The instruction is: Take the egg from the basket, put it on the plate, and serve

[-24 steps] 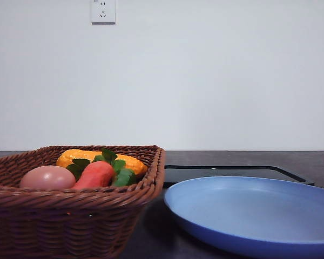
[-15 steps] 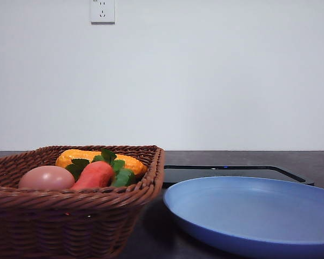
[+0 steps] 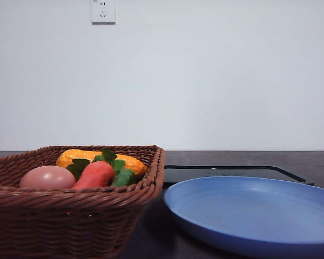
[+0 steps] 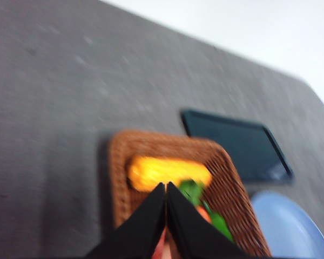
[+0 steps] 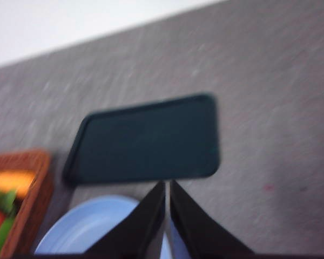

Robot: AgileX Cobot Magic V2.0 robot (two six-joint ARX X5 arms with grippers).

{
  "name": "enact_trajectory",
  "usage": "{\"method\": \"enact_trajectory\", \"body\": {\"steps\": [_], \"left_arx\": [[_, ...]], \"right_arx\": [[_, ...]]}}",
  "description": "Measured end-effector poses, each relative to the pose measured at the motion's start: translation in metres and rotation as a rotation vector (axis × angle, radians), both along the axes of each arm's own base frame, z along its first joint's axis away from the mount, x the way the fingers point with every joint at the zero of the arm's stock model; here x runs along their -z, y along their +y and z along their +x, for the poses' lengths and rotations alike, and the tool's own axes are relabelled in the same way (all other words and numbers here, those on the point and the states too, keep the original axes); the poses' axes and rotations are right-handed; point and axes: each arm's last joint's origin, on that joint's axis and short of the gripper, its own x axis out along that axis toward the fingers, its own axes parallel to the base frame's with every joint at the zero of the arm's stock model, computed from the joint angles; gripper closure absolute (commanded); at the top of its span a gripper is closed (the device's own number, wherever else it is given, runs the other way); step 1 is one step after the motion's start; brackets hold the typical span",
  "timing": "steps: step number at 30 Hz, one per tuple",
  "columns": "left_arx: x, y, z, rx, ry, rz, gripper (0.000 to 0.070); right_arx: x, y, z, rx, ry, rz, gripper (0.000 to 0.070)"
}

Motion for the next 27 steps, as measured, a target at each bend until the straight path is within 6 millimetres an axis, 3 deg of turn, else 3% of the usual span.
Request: {"method": "enact_trajectory", "body": {"steps": [4,10,12,15,18,27], "left_arx": [[-0.006,-0.006,0.016,0.127,0.088,0.022,0.07],[-0.003,-0.018,0.031,0.239,0.177,0.062,0.0689],[0.0,-0.022,0.034,0.26,0.195,0.068,0.0644],[0.002,-0.026,0.035,0.286,0.201,0.075,0.0517],[0.001,-0.028,0.035,0.3,0.194,0.076,0.0419],[0.001,-0.029,0.035,0.305,0.195,0.076,0.0406]], "right_arx": [[0.001,0.002,0.012,-0.096,0.121,0.002,0.07],[0.025,0.004,0.03,-0.165,0.364,0.035,0.07],[0.032,0.005,0.034,-0.184,0.429,0.049,0.0672],[0.04,0.008,0.039,-0.2,0.479,0.05,0.053],[0.049,0.009,0.041,-0.205,0.506,0.051,0.0498],[0.094,0.009,0.042,-0.182,0.599,0.09,0.0498]]}}
